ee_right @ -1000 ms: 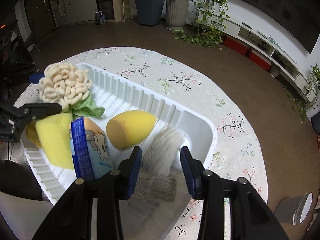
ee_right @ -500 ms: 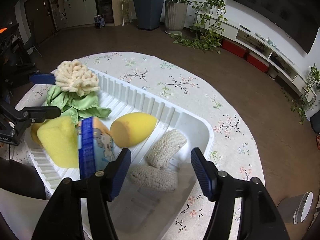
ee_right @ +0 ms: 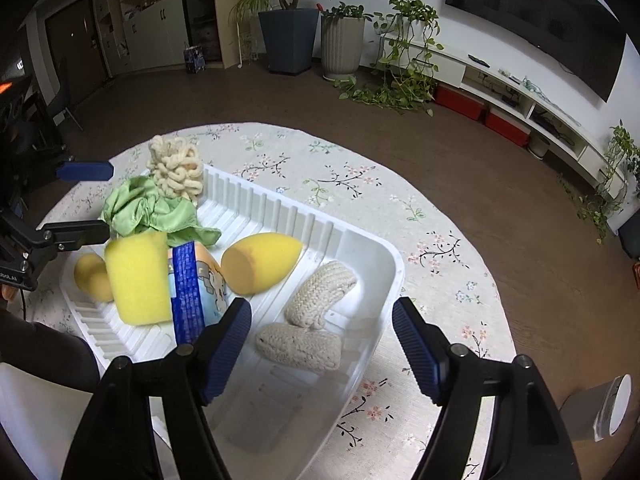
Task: Organize soft objects
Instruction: 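Open both tools to release the loofah and mitt into the tray, then move both tools away from the tray toward the black canister and plastic box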
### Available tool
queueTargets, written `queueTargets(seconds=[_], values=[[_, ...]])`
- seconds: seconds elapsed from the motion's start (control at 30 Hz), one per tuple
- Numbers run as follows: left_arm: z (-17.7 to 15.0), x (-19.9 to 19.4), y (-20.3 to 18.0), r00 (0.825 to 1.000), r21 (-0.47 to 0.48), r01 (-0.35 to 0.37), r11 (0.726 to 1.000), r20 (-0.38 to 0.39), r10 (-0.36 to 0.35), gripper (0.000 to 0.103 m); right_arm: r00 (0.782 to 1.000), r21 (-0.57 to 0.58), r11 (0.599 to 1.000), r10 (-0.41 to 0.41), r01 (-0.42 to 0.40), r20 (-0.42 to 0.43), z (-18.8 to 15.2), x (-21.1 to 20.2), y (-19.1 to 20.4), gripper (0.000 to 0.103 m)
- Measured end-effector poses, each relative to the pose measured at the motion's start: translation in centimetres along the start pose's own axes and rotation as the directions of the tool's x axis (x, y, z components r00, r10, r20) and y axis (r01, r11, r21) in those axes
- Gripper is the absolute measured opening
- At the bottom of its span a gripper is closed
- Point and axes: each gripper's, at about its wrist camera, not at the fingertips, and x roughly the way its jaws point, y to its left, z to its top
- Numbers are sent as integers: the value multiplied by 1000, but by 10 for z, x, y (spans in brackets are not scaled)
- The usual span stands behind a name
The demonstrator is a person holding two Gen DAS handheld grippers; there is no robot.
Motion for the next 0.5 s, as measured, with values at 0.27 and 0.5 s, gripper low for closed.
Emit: queueTargets(seconds=[0.27, 0.5], values=[[-2, -9, 3, 1000, -10, -4, 1000, 8, 4, 86, 1000, -12, 1000, -4, 4, 16, 3, -10, 4, 85], [-7, -34, 10, 997, -59, -46, 997, 56, 50, 103, 999, 18, 1000, -11, 10, 46, 0, -33, -1, 103]])
